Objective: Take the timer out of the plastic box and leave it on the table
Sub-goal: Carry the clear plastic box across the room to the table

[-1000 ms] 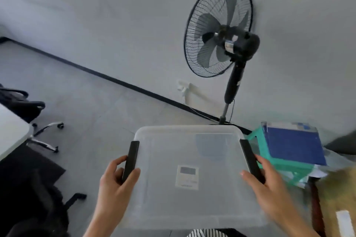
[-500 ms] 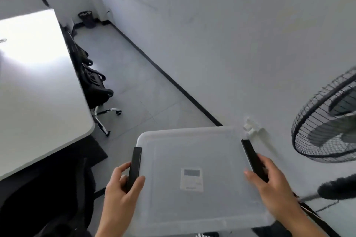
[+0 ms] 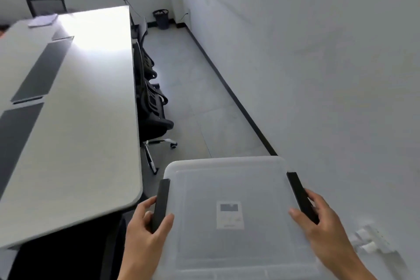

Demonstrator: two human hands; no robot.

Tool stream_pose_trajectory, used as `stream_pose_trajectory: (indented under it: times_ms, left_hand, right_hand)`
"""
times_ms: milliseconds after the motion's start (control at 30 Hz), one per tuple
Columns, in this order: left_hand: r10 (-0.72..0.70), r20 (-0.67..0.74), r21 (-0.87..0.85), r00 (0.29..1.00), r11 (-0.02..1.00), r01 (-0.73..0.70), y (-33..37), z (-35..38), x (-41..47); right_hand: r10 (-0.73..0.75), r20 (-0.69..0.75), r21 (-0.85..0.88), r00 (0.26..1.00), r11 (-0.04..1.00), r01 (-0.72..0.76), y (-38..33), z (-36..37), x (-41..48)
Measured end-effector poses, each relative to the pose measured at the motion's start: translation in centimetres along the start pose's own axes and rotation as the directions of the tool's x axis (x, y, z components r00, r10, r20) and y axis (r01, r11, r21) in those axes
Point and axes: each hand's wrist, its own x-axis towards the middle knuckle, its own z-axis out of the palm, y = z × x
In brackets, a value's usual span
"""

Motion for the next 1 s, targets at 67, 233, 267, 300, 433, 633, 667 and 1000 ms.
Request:
stream_pose_trajectory:
  times_ms: [67,233,267,300,433,633,667,1000]
  left_hand:
    - [0.014,-0.004,-0.018,1.000,1.000,-0.014,2.7,0.1,4.2]
    - [0.081,0.013,0.000,0.997,0.997,-0.081,7.2,0.9,14.5]
    - [0.082,0.008,-0.006,0.997,0.997,-0.081,7.9,1.3,16.4]
    - [0.082,0.004,-0.011,0.997,0.997,-0.082,8.6,1.8,18.3]
    - [0.064,-0.031,-0.028,0.997,0.998,-0.065,10.2,4.6,26.2]
    - [0.069,-0.098,-0.049,0.993,0.996,-0.074,15.5,9.5,40.1]
    - [0.071,-0.116,-0.055,0.991,0.995,-0.078,17.0,10.0,42.2]
    - [0.071,-0.220,-0.117,0.973,0.988,-0.099,24.0,11.3,61.0]
  right_hand:
    - [-0.001,-0.024,0.025,1.000,1.000,0.002,-3.2,1.0,3.5]
    - [-0.004,-0.005,0.089,1.000,0.996,0.004,-9.4,2.5,12.6]
    - [0.000,-0.002,0.091,1.000,0.996,0.000,-10.4,2.8,14.6]
    - [0.002,0.002,0.092,1.000,0.996,-0.002,-11.2,3.2,16.7]
    - [-0.024,0.026,0.109,0.999,0.994,0.021,-14.1,4.6,26.0]
    - [-0.087,0.118,0.121,0.989,0.990,0.072,-20.9,6.2,42.1]
    - [-0.102,0.124,0.126,0.987,0.988,0.087,-22.7,6.3,44.6]
    - [-0.212,0.207,0.144,0.955,0.972,0.184,-36.2,12.6,64.2]
